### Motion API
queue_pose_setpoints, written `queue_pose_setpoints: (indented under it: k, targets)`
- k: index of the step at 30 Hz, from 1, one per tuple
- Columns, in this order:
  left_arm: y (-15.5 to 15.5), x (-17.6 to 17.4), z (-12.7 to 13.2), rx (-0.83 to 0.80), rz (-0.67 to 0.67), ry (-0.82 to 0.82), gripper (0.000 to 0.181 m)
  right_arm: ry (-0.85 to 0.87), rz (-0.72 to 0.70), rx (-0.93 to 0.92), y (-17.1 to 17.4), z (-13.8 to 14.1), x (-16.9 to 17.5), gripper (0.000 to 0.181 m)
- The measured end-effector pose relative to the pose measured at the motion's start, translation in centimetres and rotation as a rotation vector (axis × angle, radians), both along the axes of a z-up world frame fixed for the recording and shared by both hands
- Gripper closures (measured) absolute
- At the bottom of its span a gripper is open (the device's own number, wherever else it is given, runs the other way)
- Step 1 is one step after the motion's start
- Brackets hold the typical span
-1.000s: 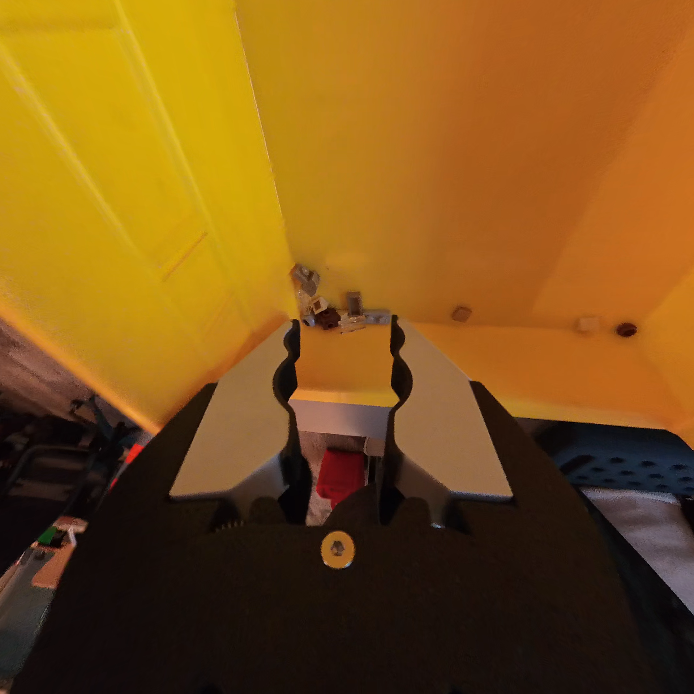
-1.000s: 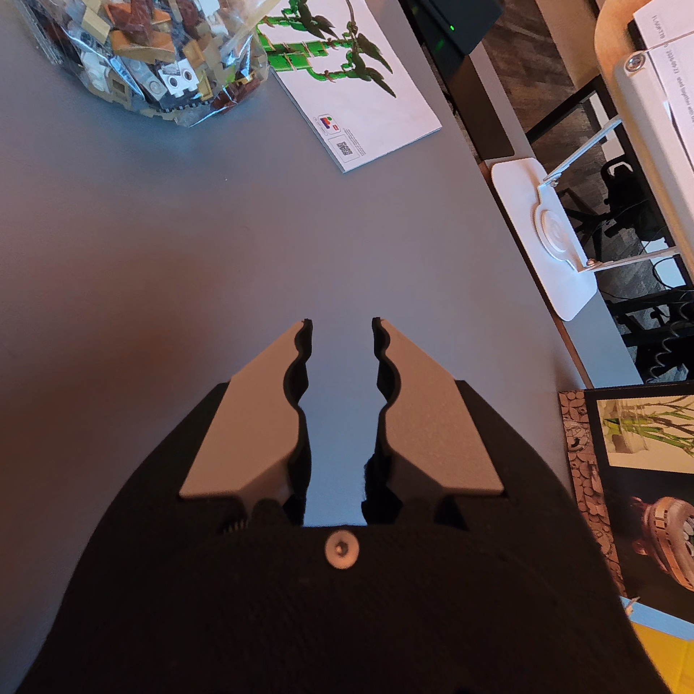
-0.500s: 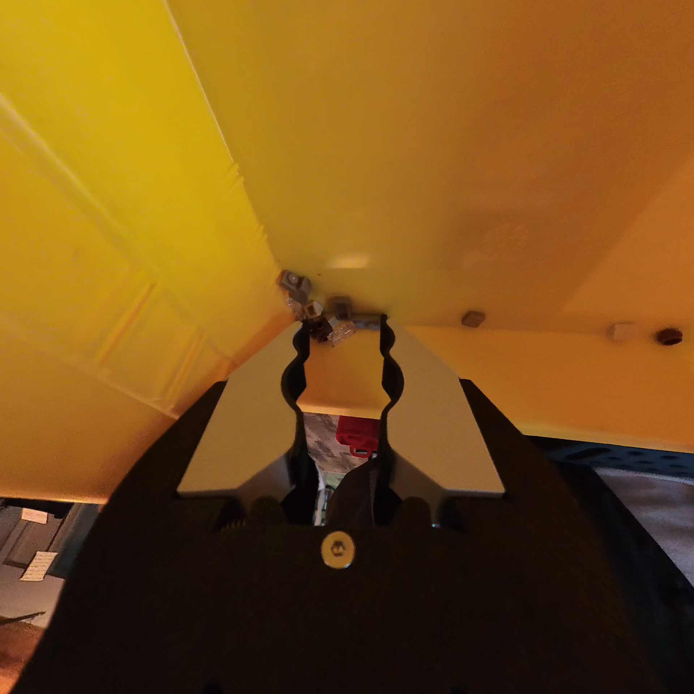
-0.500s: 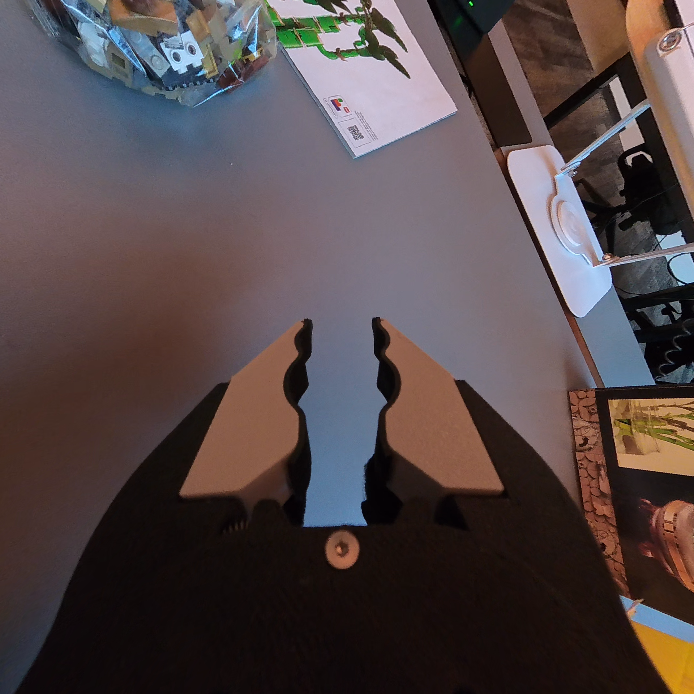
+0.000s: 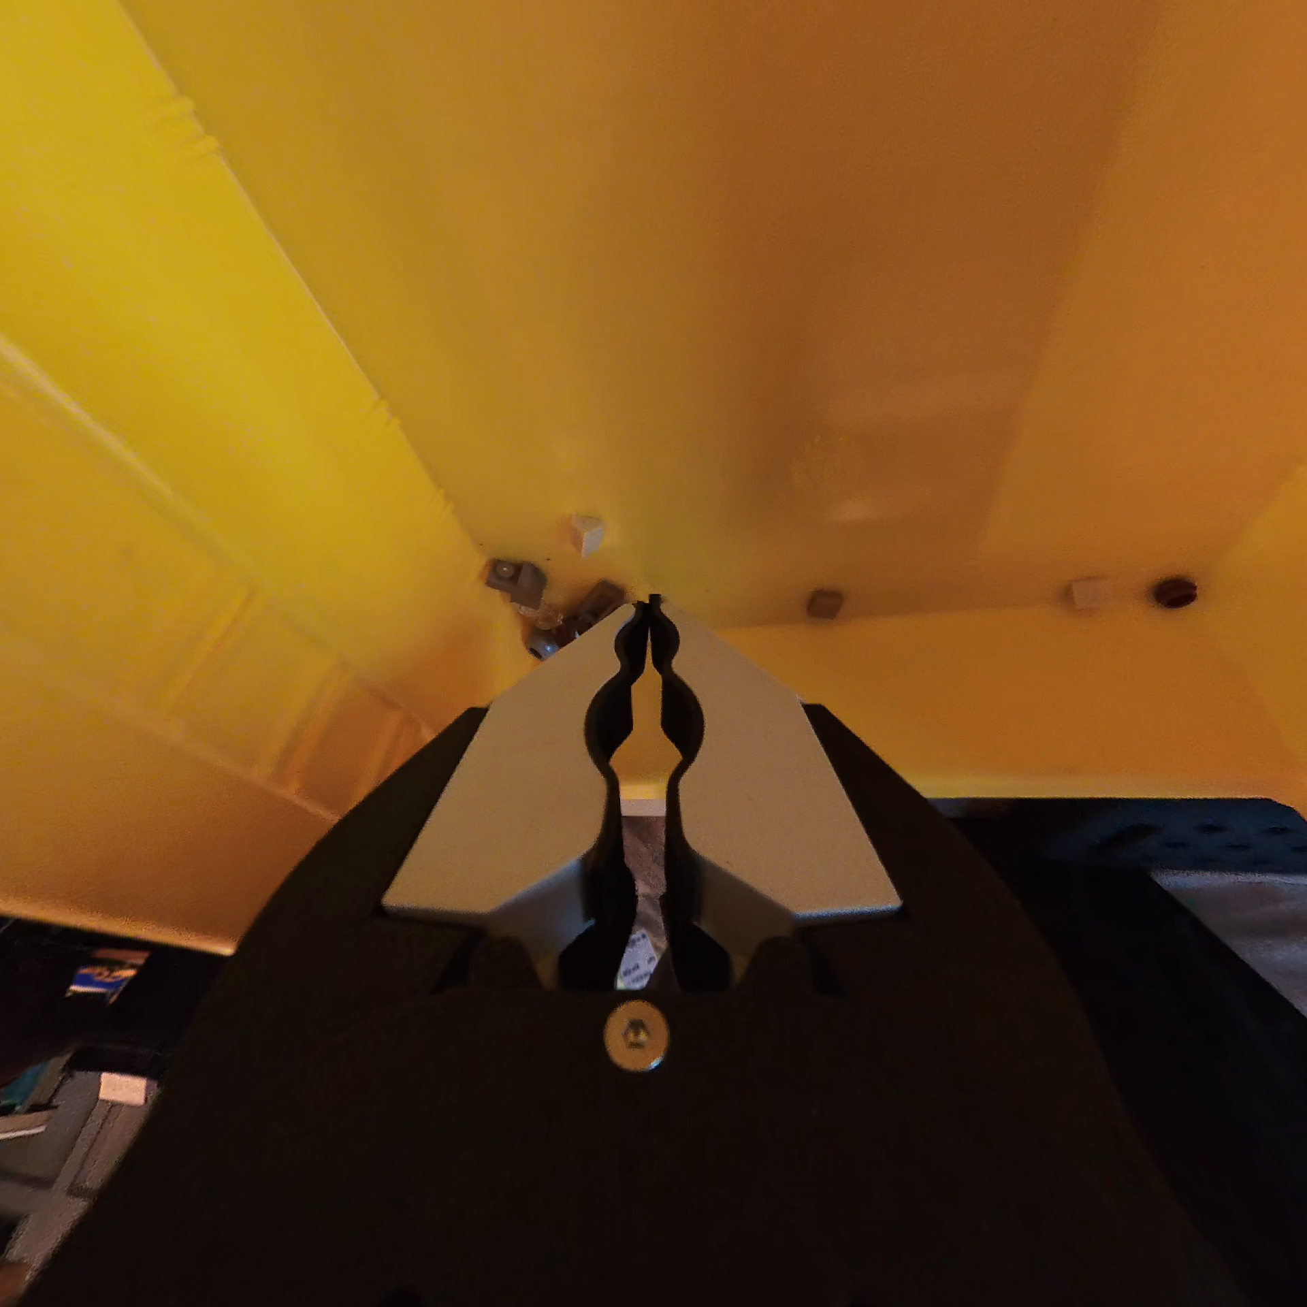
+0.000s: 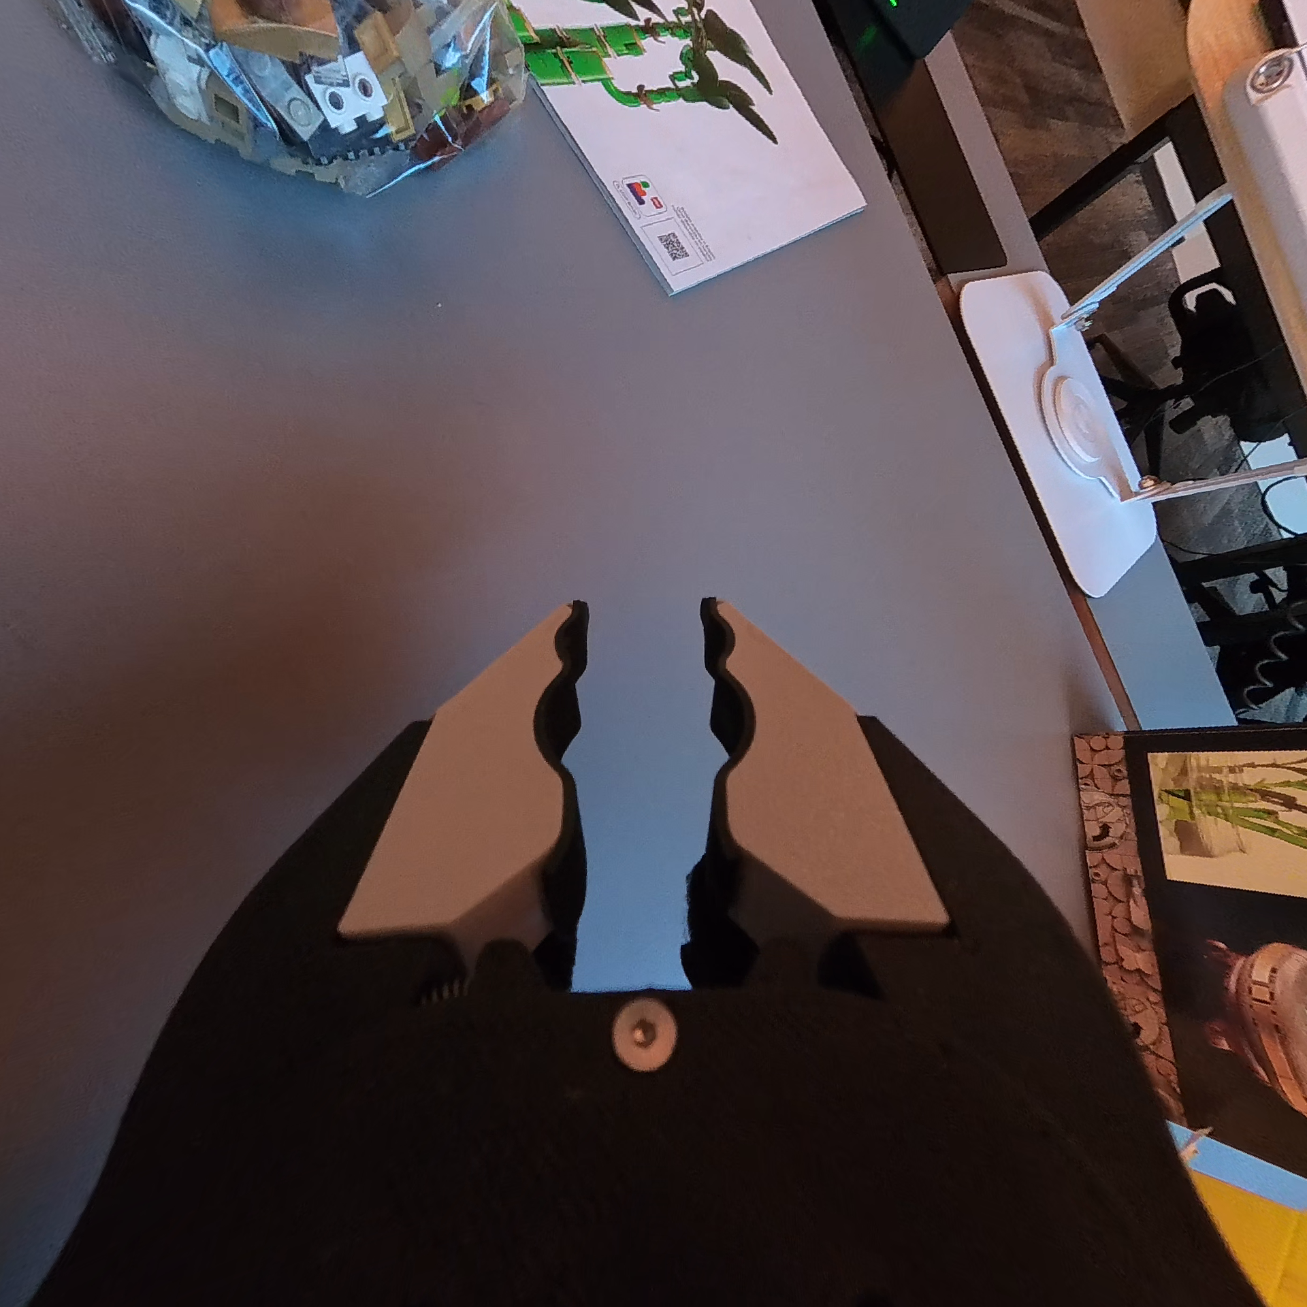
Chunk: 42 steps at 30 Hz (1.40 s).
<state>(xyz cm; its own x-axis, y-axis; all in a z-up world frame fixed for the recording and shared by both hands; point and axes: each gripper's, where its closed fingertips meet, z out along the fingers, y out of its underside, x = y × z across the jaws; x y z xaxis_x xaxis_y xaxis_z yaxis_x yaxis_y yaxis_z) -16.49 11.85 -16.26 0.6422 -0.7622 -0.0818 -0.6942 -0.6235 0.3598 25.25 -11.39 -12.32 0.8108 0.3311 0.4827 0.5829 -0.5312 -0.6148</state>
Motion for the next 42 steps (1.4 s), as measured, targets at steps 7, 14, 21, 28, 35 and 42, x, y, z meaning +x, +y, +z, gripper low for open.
queue_pose_setpoints:
  k: [7,14,21,28,35,42]
  targets:
    - [0.4,-1.3,0.7,0.039,0.060,0.015,0.143,-0.004,0.003,-0.013,-0.1,-0.2,-0.1,0.149]
    - [0.0,-1.4,-0.3,-0.030,0.087,0.017,0.155,-0.003,0.002,-0.019,-0.1,-0.4,-0.1,0.149]
    - [-0.5,-0.9,-0.4,-0.072,0.069,-0.005,0.168,-0.011,0.006,-0.035,-0.2,-0.6,-0.2,0.149]
    - [-0.7,-0.6,-0.4,-0.088,0.040,-0.023,0.172,-0.011,0.008,-0.036,-0.2,-0.6,-0.2,0.149]
    - [-0.5,0.8,0.1,-0.060,0.038,-0.109,0.172,-0.011,0.008,-0.041,-0.2,-0.7,-0.2,0.149]
    - [-2.8,10.7,7.6,0.038,-0.136,-0.635,0.172,-0.014,0.006,-0.052,-0.3,-1.0,-0.2,0.149]
